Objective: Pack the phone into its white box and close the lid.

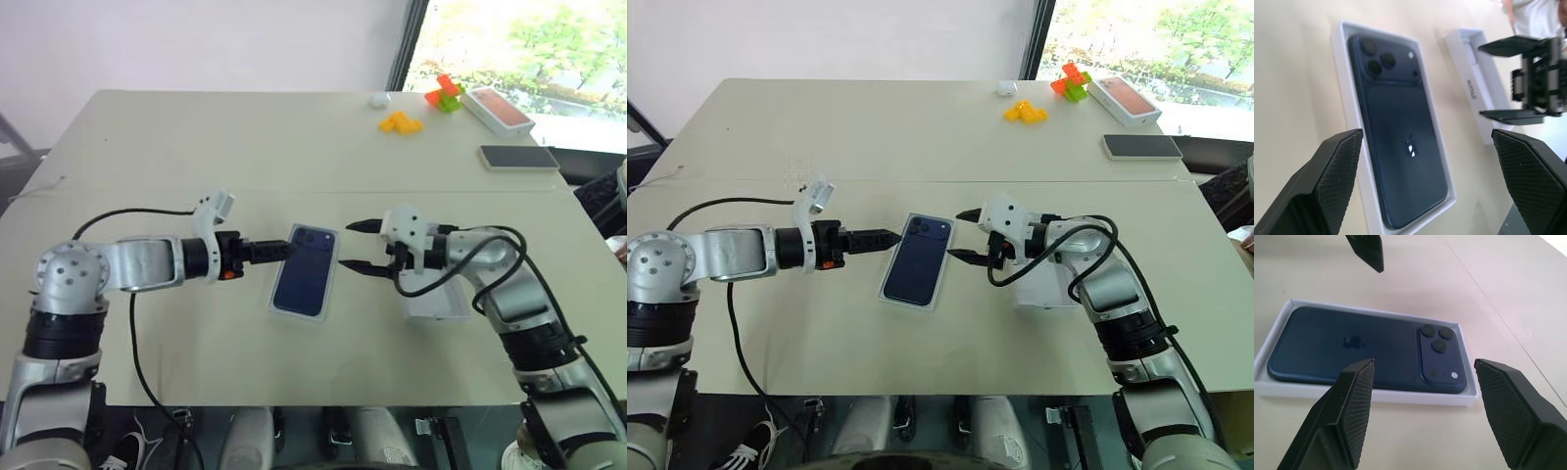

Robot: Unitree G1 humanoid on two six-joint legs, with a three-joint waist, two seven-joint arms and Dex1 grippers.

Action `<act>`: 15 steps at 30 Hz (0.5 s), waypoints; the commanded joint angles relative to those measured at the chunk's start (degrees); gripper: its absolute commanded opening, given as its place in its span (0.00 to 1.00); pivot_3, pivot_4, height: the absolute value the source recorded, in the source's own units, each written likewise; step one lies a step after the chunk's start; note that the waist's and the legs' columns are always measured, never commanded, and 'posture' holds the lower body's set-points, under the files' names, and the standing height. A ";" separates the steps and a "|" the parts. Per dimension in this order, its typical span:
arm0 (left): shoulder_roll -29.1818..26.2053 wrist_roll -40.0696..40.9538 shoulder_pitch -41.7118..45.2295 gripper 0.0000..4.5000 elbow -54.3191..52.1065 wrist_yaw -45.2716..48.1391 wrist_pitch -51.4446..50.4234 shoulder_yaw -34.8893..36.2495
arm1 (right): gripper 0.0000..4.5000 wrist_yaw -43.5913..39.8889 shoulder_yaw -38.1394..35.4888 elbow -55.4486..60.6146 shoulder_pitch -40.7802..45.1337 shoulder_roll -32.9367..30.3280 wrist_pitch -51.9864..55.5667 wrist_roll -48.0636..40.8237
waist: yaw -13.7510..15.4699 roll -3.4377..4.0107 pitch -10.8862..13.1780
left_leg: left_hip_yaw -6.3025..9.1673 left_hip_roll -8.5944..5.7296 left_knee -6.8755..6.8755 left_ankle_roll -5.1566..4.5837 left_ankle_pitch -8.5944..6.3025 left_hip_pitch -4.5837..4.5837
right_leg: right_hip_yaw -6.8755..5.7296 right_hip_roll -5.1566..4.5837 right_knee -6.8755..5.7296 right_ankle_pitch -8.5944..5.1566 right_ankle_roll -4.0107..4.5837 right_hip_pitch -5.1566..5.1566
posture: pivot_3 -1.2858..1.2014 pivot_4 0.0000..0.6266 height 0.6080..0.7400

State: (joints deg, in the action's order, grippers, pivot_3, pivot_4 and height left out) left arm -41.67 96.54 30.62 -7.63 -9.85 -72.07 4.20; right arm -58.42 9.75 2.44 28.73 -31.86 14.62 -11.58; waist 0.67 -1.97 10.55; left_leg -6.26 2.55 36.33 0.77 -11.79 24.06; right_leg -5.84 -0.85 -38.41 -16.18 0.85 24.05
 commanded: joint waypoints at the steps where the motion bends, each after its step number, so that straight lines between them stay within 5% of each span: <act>1: 1.82 -6.31 -0.89 0.99 -1.41 1.95 3.81 0.73 | 0.76 2.92 -2.04 2.82 1.85 2.27 3.53 -2.72 | -0.02 0.00 0.00 | 0.00 0.00 0.00 0.00 0.00 0.00 | 0.00 0.00 0.00 0.00 0.00 0.00 | 0.52 0.24 0.98; 8: 9.56 -14.14 -2.05 0.23 -1.71 4.37 8.74 0.77 | 0.01 6.15 0.27 4.83 -0.26 4.65 4.05 -0.70 | 0.05 0.00 0.00 | 0.00 -0.02 0.01 -0.06 -0.03 0.02 | 0.00 -0.02 0.01 0.01 0.01 0.00 | 0.52 0.24 0.98; 10: 10.65 -17.37 -3.21 0.03 -1.76 5.72 8.91 -0.45 | 0.00 8.16 2.34 5.19 -1.20 5.04 3.43 2.17 | -0.03 0.00 -0.01 | 0.00 -0.01 0.00 -0.06 -0.04 0.02 | 0.00 -0.02 0.01 0.01 0.01 0.00 | 0.52 0.24 0.98; 15: 14.19 -24.43 -5.31 0.03 -1.36 7.62 9.12 -2.75 | 0.00 12.98 6.49 5.64 -2.83 7.18 2.48 7.65 | -0.07 0.03 -0.02 | -0.02 0.00 -0.06 -0.01 0.00 -0.02 | 0.00 0.00 -0.01 0.01 0.01 0.02 | 0.52 0.24 0.98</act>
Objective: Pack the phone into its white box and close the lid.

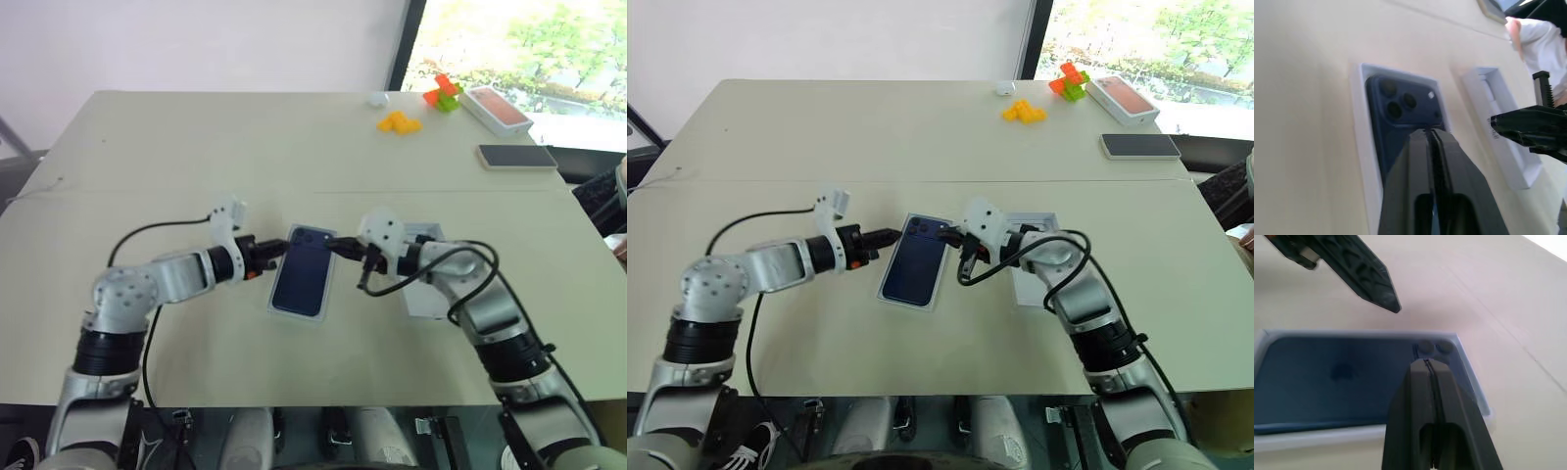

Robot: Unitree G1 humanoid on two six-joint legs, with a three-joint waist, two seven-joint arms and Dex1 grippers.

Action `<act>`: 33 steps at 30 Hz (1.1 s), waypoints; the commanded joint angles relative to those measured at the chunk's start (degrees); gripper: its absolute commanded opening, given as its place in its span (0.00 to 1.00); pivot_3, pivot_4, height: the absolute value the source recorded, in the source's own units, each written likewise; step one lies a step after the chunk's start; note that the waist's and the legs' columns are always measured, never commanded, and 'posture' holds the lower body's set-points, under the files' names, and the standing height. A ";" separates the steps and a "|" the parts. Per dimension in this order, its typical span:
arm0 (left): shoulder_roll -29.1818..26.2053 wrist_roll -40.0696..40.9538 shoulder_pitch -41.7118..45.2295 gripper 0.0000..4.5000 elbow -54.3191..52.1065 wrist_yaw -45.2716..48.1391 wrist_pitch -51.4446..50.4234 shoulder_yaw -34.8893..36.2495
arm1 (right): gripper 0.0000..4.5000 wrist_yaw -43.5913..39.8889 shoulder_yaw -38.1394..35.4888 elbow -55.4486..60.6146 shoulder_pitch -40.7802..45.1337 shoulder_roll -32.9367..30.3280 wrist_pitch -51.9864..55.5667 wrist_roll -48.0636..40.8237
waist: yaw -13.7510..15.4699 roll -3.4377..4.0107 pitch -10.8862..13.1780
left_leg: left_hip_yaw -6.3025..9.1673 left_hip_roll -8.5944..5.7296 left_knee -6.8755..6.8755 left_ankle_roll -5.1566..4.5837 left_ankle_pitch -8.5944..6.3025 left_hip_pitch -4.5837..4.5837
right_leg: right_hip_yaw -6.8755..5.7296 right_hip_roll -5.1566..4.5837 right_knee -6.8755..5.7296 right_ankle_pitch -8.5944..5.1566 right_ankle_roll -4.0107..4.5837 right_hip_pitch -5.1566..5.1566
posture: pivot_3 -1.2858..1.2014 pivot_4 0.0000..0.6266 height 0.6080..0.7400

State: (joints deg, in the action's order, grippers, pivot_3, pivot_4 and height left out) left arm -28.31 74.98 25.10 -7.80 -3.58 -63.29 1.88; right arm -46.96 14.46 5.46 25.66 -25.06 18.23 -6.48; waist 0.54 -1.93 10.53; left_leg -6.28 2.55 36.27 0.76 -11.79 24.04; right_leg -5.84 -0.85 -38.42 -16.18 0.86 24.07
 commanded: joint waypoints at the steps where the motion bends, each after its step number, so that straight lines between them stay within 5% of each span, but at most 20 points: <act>1: 1.28 -4.22 -0.10 0.03 -1.41 1.74 0.30 -0.83 | 0.00 1.99 2.77 2.19 0.02 0.22 -1.52 3.95 | 0.09 0.00 0.00 | 0.00 0.00 0.00 0.00 0.00 0.01 | 0.00 0.00 0.00 0.00 0.00 0.00 | 0.52 0.24 0.98; 12: 2.23 -11.27 -1.23 0.03 -1.08 5.34 -4.38 -1.53 | 0.00 2.70 8.15 -1.79 -0.33 -3.47 -8.68 14.29 | 0.13 -0.01 -0.04 | 0.00 -0.01 -0.01 -0.23 -0.14 -0.21 | 0.00 0.00 0.02 -0.13 -0.22 -0.21 | 0.52 0.24 0.98; 25: 2.91 -15.50 0.59 0.03 -1.64 8.15 0.43 8.05 | 0.00 4.39 1.89 -9.98 4.55 -4.58 -9.27 13.85 | 0.13 -0.02 -0.03 | 0.00 0.00 -0.15 -0.27 -0.19 -0.62 | -0.01 0.00 0.22 -0.14 -0.21 -0.63 | 0.52 0.24 0.98; 33: 2.10 -22.08 -0.28 0.03 -1.31 10.87 1.73 7.10 | 0.00 5.36 2.69 -14.83 5.80 -5.74 -12.14 17.67 | 0.11 -0.02 -0.02 | 0.00 -0.01 -0.15 -0.29 -0.20 -0.59 | 0.00 0.00 0.24 -0.14 -0.22 -0.61 | 0.52 0.24 0.98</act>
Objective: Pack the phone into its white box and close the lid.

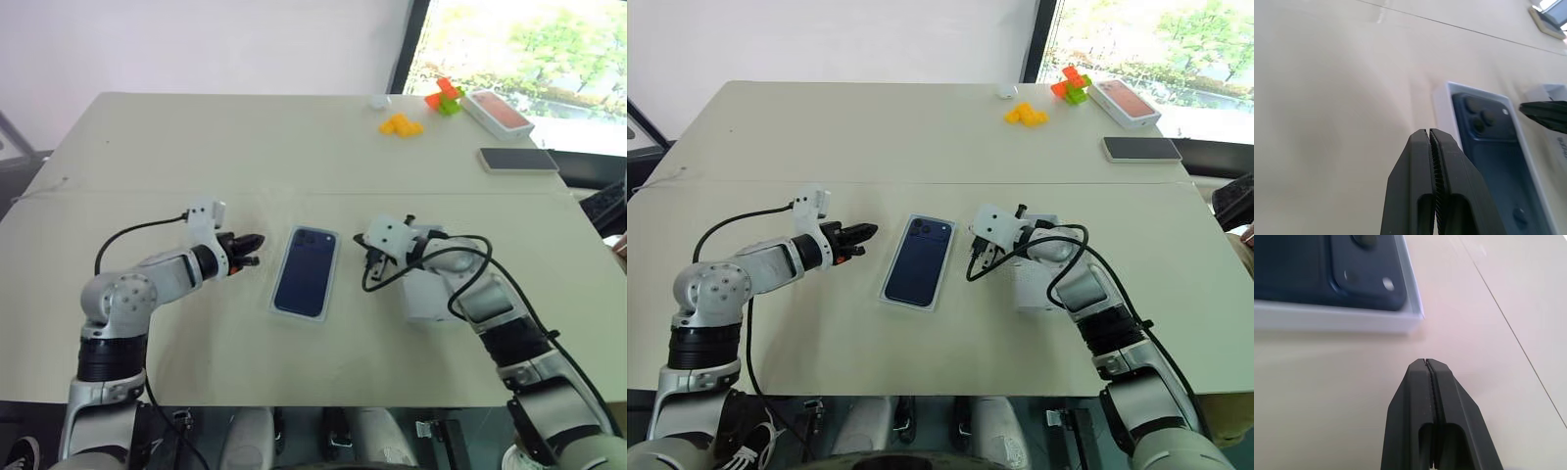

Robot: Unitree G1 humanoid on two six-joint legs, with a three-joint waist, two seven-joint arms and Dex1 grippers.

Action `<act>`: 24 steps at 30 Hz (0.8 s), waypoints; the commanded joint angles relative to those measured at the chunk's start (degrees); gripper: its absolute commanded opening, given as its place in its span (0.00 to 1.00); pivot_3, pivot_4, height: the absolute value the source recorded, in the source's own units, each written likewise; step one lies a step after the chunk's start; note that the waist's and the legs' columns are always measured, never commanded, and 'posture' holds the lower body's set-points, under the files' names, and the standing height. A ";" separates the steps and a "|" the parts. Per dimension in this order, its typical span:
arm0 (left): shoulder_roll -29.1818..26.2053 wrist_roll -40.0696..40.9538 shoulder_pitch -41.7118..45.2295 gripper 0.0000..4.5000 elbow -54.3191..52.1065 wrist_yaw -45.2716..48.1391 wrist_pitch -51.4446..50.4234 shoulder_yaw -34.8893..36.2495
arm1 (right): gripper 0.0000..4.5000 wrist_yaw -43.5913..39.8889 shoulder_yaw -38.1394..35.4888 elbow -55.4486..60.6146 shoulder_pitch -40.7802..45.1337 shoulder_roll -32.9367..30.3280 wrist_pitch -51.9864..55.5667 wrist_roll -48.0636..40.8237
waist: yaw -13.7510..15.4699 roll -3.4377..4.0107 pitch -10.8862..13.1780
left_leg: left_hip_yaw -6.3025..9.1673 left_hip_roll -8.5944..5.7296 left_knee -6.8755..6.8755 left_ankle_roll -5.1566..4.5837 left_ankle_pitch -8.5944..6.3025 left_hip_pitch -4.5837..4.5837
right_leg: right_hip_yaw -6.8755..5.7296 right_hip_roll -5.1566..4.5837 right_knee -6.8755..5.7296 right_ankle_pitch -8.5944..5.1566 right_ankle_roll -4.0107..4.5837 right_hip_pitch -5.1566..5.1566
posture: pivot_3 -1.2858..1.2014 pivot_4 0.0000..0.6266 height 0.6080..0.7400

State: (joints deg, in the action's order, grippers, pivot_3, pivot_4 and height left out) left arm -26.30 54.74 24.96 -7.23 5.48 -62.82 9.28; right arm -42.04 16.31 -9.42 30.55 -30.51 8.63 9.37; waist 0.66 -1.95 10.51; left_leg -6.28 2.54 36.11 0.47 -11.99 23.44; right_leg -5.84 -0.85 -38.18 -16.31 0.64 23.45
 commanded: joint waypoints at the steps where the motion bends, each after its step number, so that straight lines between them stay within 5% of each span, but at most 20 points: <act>1: 0.44 -2.15 -0.40 0.03 -1.84 1.73 0.84 -0.32 | 0.00 0.32 1.15 0.09 0.80 0.28 -2.41 1.92 | -0.04 0.00 0.00 | 0.00 0.00 -0.01 0.00 0.00 0.00 | 0.00 0.00 0.00 0.00 -0.01 0.00 | 0.52 0.24 0.98; 16: 2.40 -6.17 -2.72 0.03 -3.85 3.14 0.05 0.99 | 0.00 1.85 4.79 -2.11 3.94 8.93 -3.11 4.17 | -0.38 0.00 0.00 | 0.00 0.02 -0.06 0.01 0.00 0.00 | 0.00 0.01 0.00 0.00 -0.01 0.03 | 0.52 0.24 0.98; 24: 2.85 -5.84 -3.59 0.03 -4.93 3.61 -1.10 2.19 | 0.00 1.24 3.22 -2.31 3.89 6.80 -3.94 4.31 | -0.34 0.01 0.01 | 0.00 0.02 -0.06 0.01 0.00 0.00 | 0.00 0.00 0.01 0.00 0.00 0.02 | 0.52 0.24 0.98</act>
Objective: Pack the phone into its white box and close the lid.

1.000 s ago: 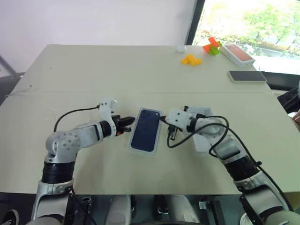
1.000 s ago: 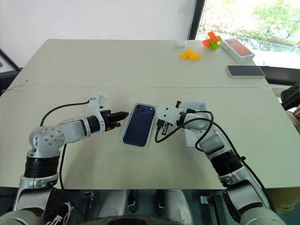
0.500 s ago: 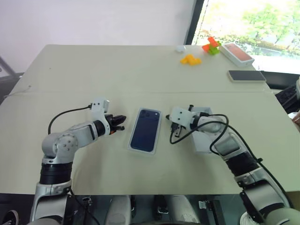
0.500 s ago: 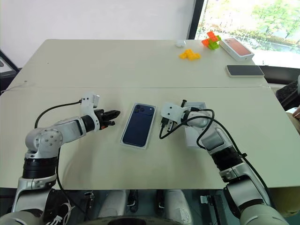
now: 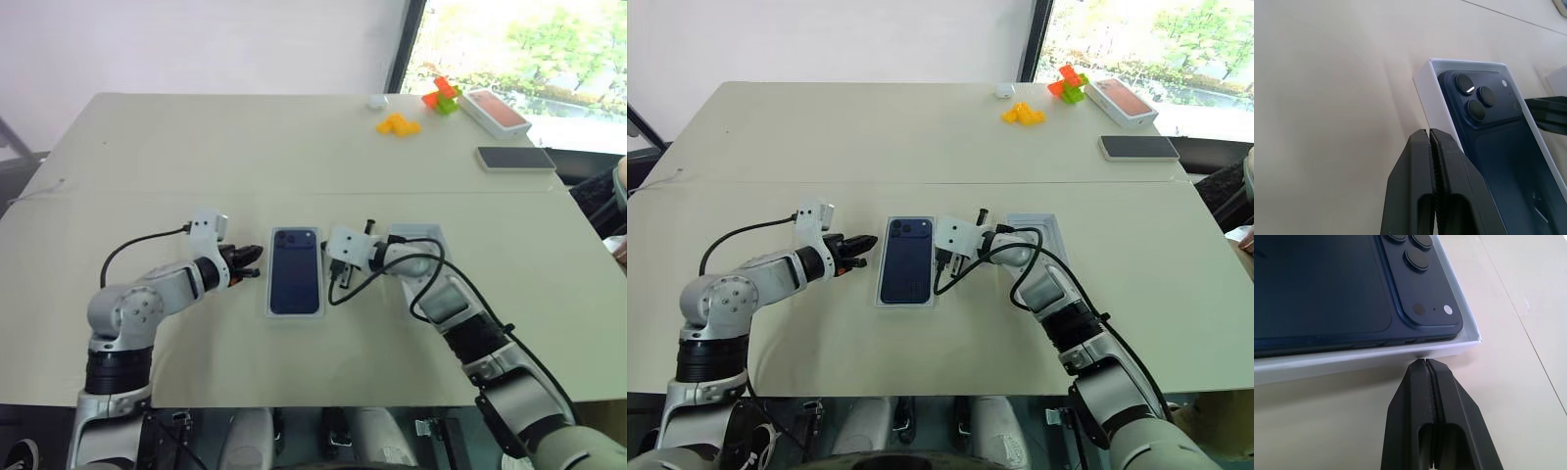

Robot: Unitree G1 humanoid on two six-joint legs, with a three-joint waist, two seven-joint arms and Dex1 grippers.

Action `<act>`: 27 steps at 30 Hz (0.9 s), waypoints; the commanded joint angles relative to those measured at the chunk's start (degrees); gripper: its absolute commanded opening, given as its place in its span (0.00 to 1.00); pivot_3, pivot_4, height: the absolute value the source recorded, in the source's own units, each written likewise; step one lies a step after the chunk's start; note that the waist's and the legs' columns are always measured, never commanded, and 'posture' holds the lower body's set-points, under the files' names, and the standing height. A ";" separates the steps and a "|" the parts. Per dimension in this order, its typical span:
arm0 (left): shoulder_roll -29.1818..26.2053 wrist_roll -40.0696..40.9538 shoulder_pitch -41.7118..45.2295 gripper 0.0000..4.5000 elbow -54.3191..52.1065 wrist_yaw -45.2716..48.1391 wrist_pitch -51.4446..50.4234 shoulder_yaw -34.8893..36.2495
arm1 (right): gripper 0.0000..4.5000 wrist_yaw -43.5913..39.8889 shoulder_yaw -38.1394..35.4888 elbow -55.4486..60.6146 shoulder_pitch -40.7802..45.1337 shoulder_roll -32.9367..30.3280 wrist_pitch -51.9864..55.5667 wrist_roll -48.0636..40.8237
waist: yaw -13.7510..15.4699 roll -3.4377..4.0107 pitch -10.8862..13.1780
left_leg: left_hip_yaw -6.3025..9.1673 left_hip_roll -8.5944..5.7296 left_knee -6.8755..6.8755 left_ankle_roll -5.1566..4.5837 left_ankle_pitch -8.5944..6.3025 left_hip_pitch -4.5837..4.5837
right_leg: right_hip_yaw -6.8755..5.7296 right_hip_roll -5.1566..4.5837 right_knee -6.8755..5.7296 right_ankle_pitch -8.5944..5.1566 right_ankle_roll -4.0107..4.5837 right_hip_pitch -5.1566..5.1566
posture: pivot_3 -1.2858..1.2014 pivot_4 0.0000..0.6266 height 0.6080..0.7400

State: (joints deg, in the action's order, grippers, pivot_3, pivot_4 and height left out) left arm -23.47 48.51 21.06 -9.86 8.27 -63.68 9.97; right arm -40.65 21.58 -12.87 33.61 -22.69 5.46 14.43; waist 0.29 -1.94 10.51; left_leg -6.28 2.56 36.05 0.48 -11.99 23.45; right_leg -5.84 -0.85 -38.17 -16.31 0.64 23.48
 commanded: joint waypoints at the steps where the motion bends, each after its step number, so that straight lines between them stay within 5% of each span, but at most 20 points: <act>1: -0.10 0.22 0.33 0.03 -2.36 1.24 0.11 1.47 | 0.00 -0.40 -2.39 1.46 0.80 -1.39 -0.74 -1.08 | 0.09 0.00 0.00 | 0.00 0.00 0.00 0.00 0.00 0.00 | 0.00 0.00 0.00 0.00 0.00 0.00 | 0.52 0.24 0.98; 11: -4.61 -2.04 -0.47 0.03 -2.06 6.09 -0.76 0.23 | 0.00 -5.41 -7.50 8.94 -1.66 -4.08 6.11 -8.03 | 0.09 0.00 0.01 | 0.00 0.00 -0.04 0.00 -0.01 0.00 | 0.00 0.00 0.01 0.00 0.00 0.02 | 0.52 0.24 0.98; 22: -9.55 -12.70 -3.94 0.03 -7.01 11.78 0.62 -16.86 | 0.00 -8.20 -1.40 15.06 -7.89 -6.63 3.88 -4.35 | 0.40 0.04 0.01 | 0.00 -0.01 -0.07 -0.01 -0.03 0.01 | 0.00 -0.02 0.08 -0.01 -0.02 0.01 | 0.52 0.24 0.98; 27: -5.54 -13.40 -2.46 0.03 -6.22 12.52 0.37 -18.15 | 0.00 -8.65 -0.65 16.97 -8.61 -5.96 5.24 -4.69 | 0.69 0.22 -0.10 | 0.00 -0.04 -0.05 -0.05 -0.05 -0.02 | 0.00 -0.05 0.10 -0.02 -0.02 -0.04 | 0.52 0.24 0.98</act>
State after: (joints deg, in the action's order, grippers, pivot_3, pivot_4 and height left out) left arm -29.52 35.98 19.17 -16.94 19.28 -61.95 -3.54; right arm -49.00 21.24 1.30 25.16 -28.83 10.17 10.43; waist 0.98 -1.72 10.42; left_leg -6.28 2.52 36.00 0.43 -12.05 23.43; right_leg -5.84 -0.91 -38.06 -16.34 0.61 23.43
